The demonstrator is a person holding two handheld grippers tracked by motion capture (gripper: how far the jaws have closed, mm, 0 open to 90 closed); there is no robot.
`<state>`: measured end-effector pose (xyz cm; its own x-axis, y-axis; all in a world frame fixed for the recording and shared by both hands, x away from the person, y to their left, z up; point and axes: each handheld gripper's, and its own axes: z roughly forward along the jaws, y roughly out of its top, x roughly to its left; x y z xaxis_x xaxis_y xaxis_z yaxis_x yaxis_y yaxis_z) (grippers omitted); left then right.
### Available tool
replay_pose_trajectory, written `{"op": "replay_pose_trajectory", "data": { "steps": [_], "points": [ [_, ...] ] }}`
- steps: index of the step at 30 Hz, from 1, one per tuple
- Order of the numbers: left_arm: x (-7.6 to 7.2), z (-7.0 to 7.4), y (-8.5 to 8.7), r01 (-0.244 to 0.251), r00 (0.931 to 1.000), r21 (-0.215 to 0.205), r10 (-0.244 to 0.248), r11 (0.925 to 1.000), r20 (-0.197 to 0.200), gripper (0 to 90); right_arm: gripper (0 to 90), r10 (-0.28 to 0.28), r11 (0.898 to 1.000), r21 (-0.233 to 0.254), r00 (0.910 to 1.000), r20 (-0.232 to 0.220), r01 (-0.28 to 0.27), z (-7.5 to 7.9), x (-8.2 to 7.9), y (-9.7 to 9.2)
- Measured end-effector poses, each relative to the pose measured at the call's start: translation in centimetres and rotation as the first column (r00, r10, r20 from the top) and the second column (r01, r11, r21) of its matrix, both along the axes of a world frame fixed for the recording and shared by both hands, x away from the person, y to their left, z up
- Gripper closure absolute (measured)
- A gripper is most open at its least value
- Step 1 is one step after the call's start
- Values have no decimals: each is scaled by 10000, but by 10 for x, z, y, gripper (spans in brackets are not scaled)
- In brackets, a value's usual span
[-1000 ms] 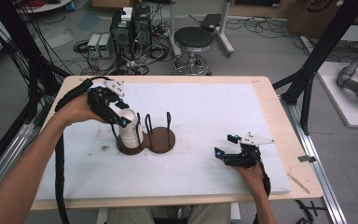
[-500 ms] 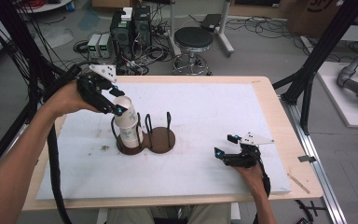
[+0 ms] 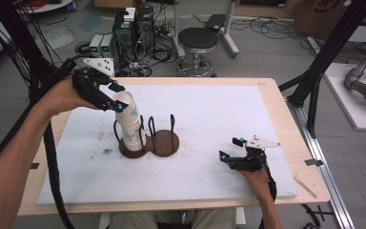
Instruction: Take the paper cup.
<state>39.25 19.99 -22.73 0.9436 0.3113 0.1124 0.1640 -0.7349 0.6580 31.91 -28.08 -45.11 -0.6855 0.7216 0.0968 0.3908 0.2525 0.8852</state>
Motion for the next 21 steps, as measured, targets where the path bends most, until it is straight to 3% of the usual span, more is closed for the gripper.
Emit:
{"op": "replay_pose_trajectory", "data": {
  "steps": [10, 16, 21],
  "points": [
    [-10, 17, -3, 82, 9998, -411, -75, 9991, 183, 369, 171, -80, 10000, 17, 9999, 77, 80, 0, -1, 0],
    [-26, 22, -5, 170, 9995, -686, -152, 9975, 271, 369, 171, -132, 9999, -20, 9999, -53, 132, 0, 0, 0],
    [-41, 22, -12, 258, 9984, -663, -224, 9975, 510, 368, 171, -144, 9999, -17, 9999, -96, 143, 0, 1, 0]
  ]
}}
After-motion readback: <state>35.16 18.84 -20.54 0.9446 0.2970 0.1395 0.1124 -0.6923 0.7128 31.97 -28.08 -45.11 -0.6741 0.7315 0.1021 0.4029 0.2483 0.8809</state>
